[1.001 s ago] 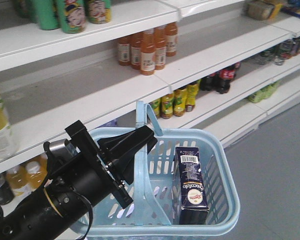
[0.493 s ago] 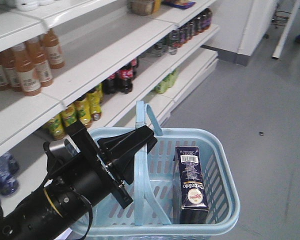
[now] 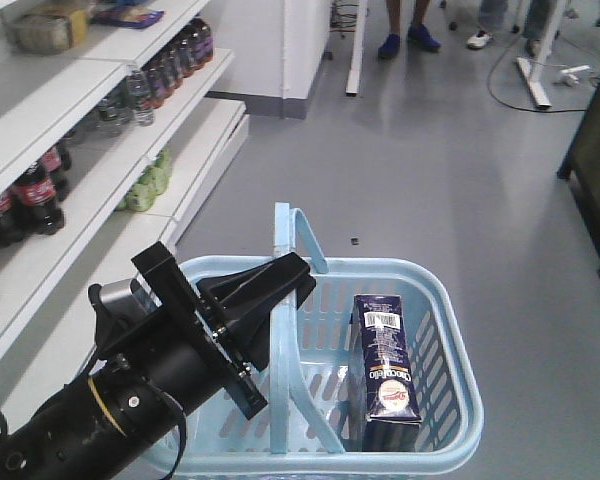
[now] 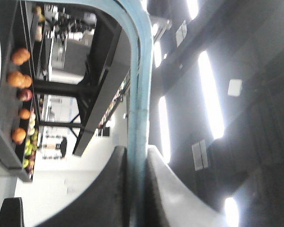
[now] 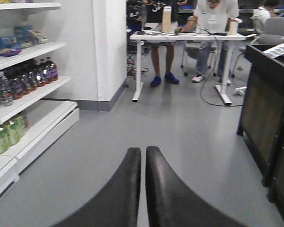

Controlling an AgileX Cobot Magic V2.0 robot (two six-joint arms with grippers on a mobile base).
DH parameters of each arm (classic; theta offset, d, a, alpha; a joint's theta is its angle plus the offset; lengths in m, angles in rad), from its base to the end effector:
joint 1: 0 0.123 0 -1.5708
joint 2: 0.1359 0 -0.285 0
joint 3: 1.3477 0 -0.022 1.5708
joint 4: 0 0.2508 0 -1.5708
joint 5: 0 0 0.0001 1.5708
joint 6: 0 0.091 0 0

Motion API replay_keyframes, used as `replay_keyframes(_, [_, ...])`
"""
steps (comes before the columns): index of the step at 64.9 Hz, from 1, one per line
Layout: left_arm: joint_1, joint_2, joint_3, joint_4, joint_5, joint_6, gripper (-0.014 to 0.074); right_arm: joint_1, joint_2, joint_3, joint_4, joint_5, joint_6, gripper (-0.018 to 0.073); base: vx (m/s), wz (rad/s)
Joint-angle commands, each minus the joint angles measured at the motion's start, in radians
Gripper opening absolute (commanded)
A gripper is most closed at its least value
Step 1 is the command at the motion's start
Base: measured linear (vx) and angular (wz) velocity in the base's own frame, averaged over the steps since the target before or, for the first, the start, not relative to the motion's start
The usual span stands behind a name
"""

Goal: Left arm holds basket, right arm returns cookies
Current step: 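Drive the base toward the desks, basket held in left gripper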

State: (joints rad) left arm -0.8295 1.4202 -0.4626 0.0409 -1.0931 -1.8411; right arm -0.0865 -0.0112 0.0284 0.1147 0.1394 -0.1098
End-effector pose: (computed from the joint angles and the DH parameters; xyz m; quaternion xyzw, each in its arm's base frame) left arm 0.1752 -0.1962 0.2503 -0.2848 0.5556 -0.7605 0.1784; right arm 0.0565 -0.0034 0.1916 0.0276 0.7304 -0.0224 0.6821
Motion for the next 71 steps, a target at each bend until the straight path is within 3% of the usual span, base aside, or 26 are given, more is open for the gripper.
replay_keyframes(1, [-0.007,-0.039,-0.029,-0.007,-0.28,-0.003,-0.0003,-0.004,-0.006,0.017,-0.008,-0.073,-0.006,-0.0006,0.14,-0.61])
replay_keyframes(29, [-0.007,-0.039,-0.029,-0.008,-0.28,-0.003,-0.0003,-0.004,-0.006,0.017,-0.008,-0.073,-0.006,-0.0006,0.13,-0.4])
replay_keyframes(71, [-0.007,-0.039,-0.029,-0.007,-0.28,-0.003,-0.0003,-0.004,-0.006,0.017,-0.008,-0.073,-0.006,-0.0006,0.22,-0.07])
